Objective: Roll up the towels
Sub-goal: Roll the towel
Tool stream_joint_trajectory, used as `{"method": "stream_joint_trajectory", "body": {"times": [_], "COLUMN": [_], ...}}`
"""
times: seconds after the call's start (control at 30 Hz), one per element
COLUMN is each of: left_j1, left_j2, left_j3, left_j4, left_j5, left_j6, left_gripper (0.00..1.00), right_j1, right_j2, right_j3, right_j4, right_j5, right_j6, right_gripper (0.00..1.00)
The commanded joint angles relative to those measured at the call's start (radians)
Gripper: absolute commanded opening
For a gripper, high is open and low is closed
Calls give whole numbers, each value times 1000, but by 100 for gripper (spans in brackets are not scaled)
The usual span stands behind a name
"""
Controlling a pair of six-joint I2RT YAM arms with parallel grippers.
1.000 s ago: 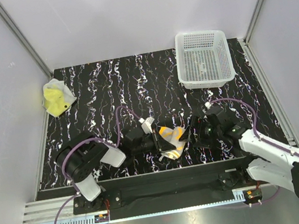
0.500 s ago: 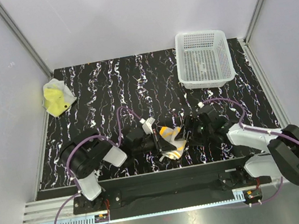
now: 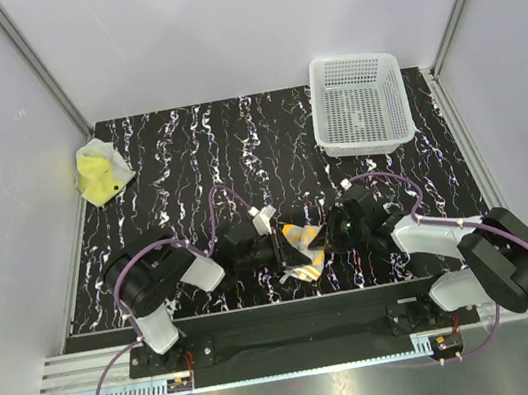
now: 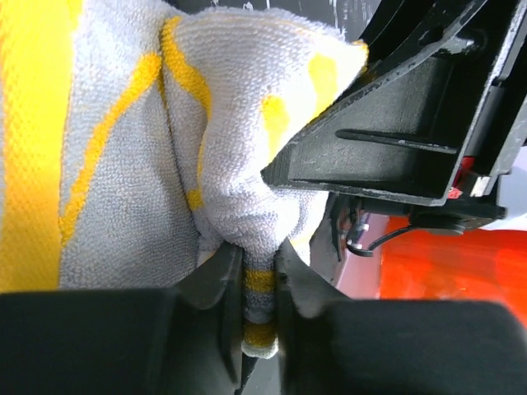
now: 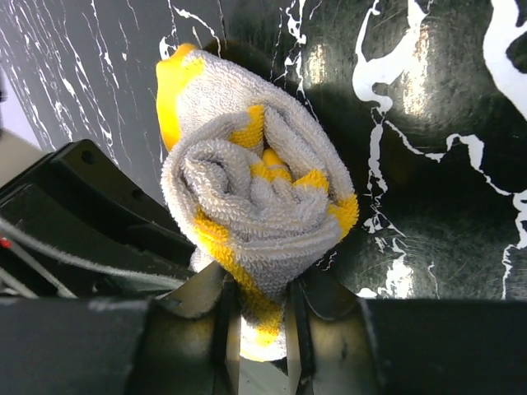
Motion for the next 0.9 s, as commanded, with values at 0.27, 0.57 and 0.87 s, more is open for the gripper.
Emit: {"method": "stream_joint_trajectory", "body": {"times": [0.27,0.57,0.87], "left_j1": [-26,-302,-550], "left_j2": [-284,-421,-315], "left_j3": [145,254,390], "left_j4": [-659,-920,-952], "left_j5": [-346,-898,-1147], "left_j6": [350,433,533], "left_gripper": [44,63,75], "right_j1": [27,38,42], "right_j2": [10,46,53], "right_j3": [74,89,100], "right_j4": [-99,-136,-156], "right_j5": [49,45,40], "right_j6": [-7,-4,-4], "right_gripper": [21,20,18]}}
